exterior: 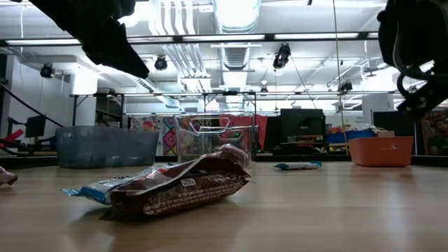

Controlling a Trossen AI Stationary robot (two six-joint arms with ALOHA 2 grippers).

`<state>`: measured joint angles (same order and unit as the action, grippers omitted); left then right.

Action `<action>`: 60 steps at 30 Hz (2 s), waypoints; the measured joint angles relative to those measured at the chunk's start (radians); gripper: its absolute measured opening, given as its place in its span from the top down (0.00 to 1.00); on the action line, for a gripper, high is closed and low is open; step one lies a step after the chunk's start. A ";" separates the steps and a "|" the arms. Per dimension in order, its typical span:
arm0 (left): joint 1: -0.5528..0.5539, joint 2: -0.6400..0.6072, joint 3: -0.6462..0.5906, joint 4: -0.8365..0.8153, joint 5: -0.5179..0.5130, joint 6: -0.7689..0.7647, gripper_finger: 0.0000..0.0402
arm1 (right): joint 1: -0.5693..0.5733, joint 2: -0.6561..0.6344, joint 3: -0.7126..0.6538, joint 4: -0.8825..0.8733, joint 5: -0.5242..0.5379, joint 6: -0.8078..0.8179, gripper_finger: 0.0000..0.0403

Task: Sort candy
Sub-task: Put the red candy into the orange bin

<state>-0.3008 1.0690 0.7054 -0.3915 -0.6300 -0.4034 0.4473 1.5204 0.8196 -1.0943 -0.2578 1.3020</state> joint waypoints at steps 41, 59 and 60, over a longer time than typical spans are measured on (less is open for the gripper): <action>0.000 0.059 -0.001 0.080 -0.043 0.001 0.70 | -0.037 -0.008 0.111 0.058 0.306 -0.130 0.96; -0.007 0.113 -0.001 0.115 -0.042 -0.025 0.70 | -0.345 -0.011 0.453 0.063 0.640 -0.688 0.96; -0.009 0.113 -0.001 0.114 -0.042 -0.025 0.70 | -0.372 -0.011 0.462 0.062 0.648 -0.712 0.96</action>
<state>-0.3097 1.1821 0.7044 -0.2771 -0.6720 -0.4285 0.0757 1.5093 1.2820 -1.0321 0.3905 0.5896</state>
